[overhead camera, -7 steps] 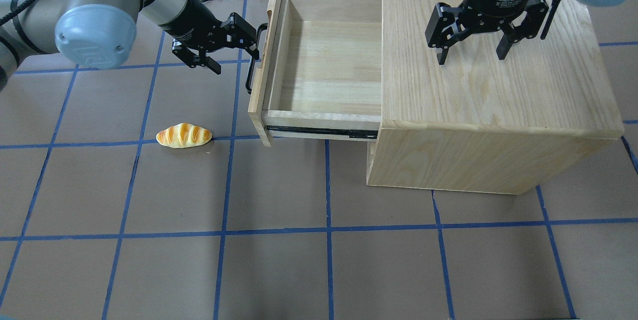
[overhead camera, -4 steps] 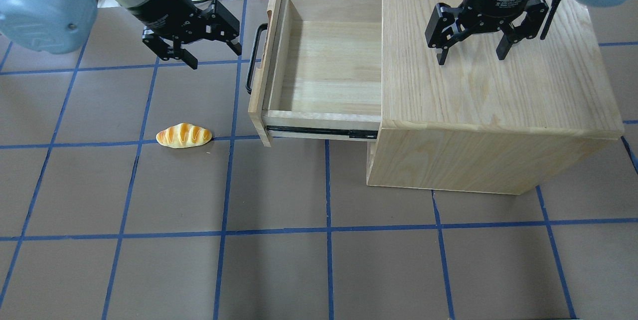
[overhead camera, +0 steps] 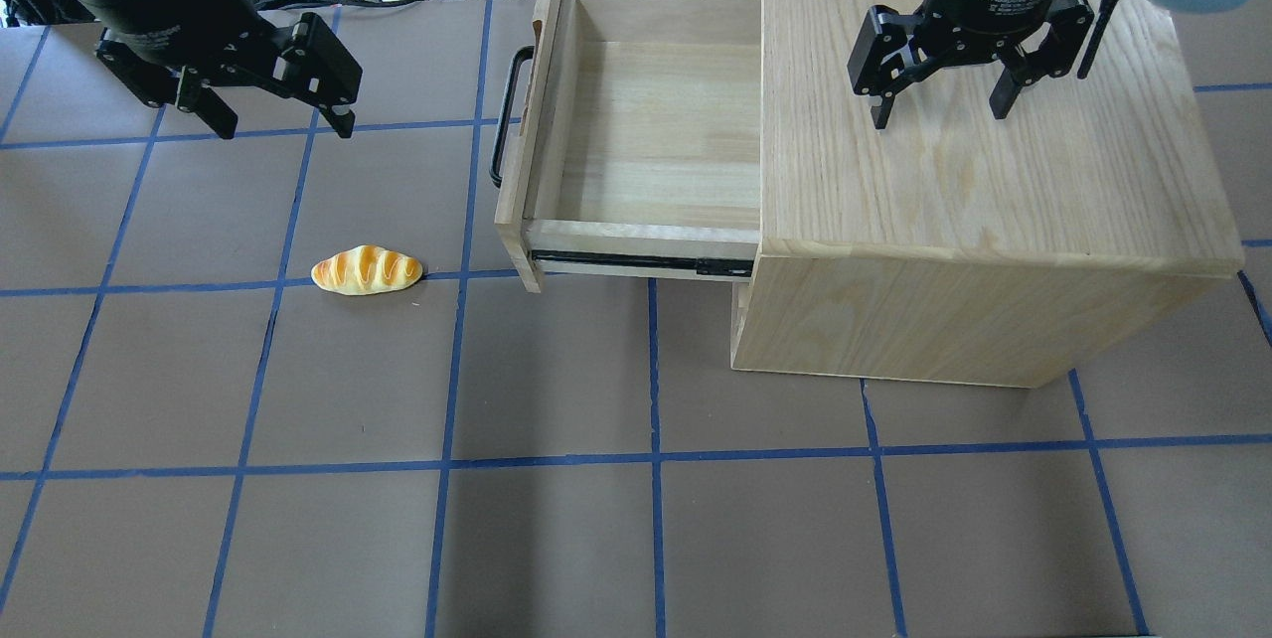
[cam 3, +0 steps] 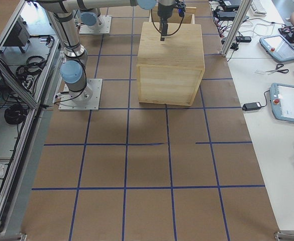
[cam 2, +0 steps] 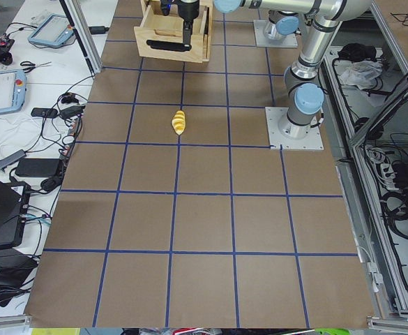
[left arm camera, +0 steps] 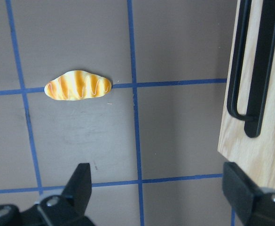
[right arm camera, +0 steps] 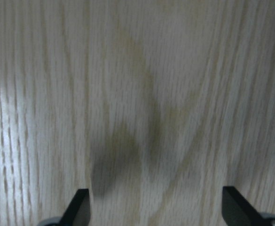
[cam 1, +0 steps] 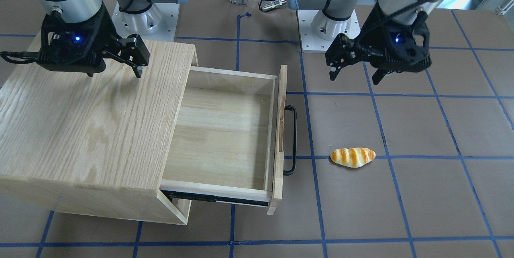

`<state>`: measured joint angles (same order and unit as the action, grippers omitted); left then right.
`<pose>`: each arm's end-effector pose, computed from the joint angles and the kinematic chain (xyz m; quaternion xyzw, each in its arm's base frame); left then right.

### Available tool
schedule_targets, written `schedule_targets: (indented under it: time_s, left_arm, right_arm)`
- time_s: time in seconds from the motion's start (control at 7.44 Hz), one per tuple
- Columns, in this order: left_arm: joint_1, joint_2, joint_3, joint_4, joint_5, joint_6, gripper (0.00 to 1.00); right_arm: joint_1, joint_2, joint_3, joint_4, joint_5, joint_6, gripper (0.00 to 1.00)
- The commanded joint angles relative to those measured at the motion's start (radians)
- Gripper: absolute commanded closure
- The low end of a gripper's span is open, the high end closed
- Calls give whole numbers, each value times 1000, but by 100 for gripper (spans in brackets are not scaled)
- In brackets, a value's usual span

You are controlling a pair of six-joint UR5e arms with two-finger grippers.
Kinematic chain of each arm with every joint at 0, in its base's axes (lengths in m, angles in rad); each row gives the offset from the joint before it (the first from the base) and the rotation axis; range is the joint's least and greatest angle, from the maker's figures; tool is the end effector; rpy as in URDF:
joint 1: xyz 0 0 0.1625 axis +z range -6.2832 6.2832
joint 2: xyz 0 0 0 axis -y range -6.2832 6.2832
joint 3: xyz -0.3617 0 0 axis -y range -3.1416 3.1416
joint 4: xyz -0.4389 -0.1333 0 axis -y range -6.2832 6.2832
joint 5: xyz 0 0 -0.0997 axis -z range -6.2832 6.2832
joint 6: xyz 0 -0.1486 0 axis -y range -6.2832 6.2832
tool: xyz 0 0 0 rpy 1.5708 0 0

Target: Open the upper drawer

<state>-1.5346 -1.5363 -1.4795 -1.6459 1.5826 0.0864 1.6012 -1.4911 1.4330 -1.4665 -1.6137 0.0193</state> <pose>-0.1123 -0.5345 0.4357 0.0249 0.9994 -0.0249 0.0074 0.1439 -0.5556 0.3956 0.0060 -0.9995 -0.0225 0.0220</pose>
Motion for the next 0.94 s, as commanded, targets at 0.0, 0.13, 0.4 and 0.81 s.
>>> schedule_targets:
  time_s: [0.0,0.13,0.4,0.81]
  left_arm:
    - [-1,10,-7,-2,20,3,0]
    - [-2,11,-7,-2,20,3,0]
    - [-1,11,-5,-2,11,3,0]
    - [10,7,-8,-2,-4,1,0]
  right_arm:
    - [0,0,0,0,0,1,0]
    - [-1,0,0,0,0,1,0]
    - [0,0,0,0,0,1,0]
    - [0,0,0,0,0,1,0]
